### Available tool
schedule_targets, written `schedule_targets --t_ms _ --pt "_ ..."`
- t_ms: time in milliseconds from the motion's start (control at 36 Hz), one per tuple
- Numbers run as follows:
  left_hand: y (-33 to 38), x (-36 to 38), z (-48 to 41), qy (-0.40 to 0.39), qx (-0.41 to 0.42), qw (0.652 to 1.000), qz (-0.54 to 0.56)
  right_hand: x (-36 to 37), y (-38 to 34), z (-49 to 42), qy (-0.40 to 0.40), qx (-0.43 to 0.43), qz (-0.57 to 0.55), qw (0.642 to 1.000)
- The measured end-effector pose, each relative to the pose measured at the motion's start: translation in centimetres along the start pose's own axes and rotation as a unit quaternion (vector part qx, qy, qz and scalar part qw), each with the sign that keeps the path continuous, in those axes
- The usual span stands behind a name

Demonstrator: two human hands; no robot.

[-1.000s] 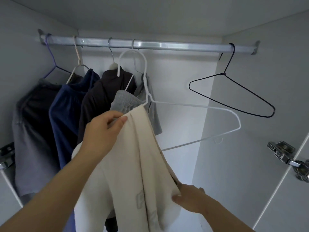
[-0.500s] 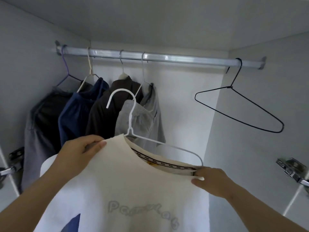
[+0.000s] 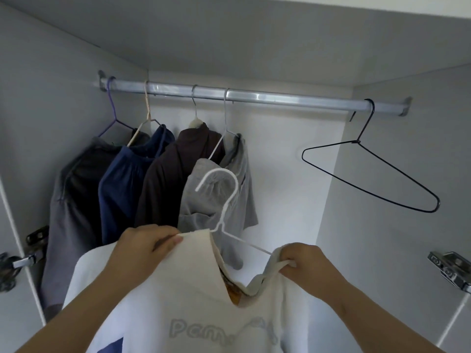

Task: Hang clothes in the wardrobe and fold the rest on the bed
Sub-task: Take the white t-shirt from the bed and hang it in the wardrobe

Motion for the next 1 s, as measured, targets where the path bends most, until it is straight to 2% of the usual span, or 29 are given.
schedule_targets --t_ms 139,222,333,444,639,722,889,1000 --pt "2.0 1.4 0.0 0.000 0.021 1.000 0.000 1.3 -2.5 -1.0 0.031 -0.083 -0.007 0.996" --pt "2.6 1.8 0.1 -0.015 0.027 0.999 0.006 1.4 -3.7 -1.1 0.048 -0.089 -0.045 0.994" --pt "3.1 1.3 0.0 -0.029 0.041 0.998 0.040 1.3 -3.8 -0.6 0.076 -0.064 -0.133 0.986" --pt "2.6 0.8 0.1 -0.057 0.020 0.995 0.084 0.7 -3.6 0.1 0.105 -0.017 -0.190 0.976" --pt "0.1 -0.1 0.9 -0.105 -0.019 0.990 0.091 -0.7 -2.2 1.0 0.168 0.018 -0.197 0.966" --pt "-0.6 0.0 1.1 -0.159 -0.034 0.984 0.076 -0.9 -1.8 1.2 0.186 0.025 -0.204 0.961" --pt "4.1 1.3 0.2 -0.237 0.008 0.966 0.102 -0.1 -3.2 0.9 0.158 0.008 -0.199 0.967" --pt "5.6 2.2 -0.3 -0.234 0.012 0.972 0.029 -0.1 -3.5 1.1 0.153 0.001 -0.212 0.965"
Point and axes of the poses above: each hand's wrist, its own z-axis away from the middle knuckle, its own x-axis out of the palm, y = z × x, the point moved 4 cm from there along -z, towards the middle knuckle, and after that the axes turned 12 degrees about -z, right-handed, at the moved point
